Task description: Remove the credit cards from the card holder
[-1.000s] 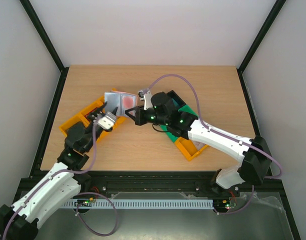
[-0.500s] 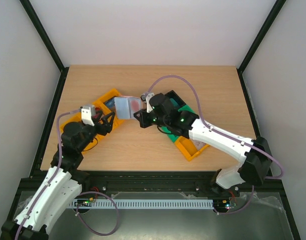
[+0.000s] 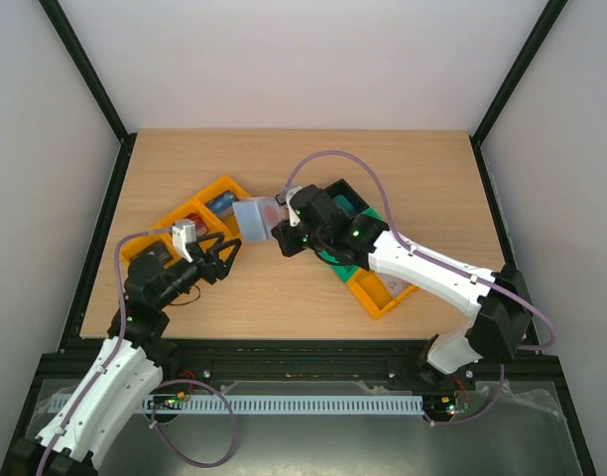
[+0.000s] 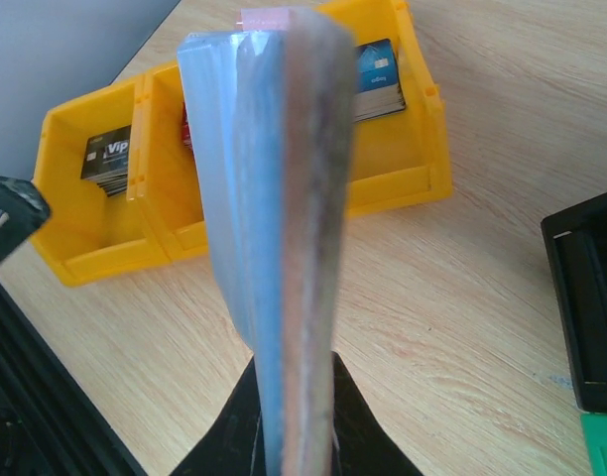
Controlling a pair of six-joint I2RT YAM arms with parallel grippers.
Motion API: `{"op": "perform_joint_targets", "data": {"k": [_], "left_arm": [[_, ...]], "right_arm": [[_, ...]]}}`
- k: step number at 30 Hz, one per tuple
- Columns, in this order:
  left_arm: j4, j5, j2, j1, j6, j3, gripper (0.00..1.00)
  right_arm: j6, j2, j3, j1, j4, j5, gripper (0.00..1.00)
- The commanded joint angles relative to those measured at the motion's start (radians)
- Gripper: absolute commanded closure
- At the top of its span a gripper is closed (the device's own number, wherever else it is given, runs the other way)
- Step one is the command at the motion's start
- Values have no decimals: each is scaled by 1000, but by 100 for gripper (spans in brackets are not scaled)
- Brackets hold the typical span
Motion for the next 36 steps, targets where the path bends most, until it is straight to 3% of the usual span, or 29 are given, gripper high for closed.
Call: {"op": "perform_joint_targets", "data": {"k": [1, 7, 16, 36], "left_arm": [[76, 46, 9, 5, -69, -24, 25], [79, 54, 6, 5, -64, -48, 22], [110, 121, 3, 5, -80, -68, 8], [327, 361, 21, -30, -57, -113, 6]], "right_arm": [[-38, -39, 5, 4, 21, -40, 98], [-95, -76, -12, 4, 37, -138, 98], [-193, -178, -80, 4, 115, -378, 98], [-279, -268, -125, 2, 109, -554, 98]]}}
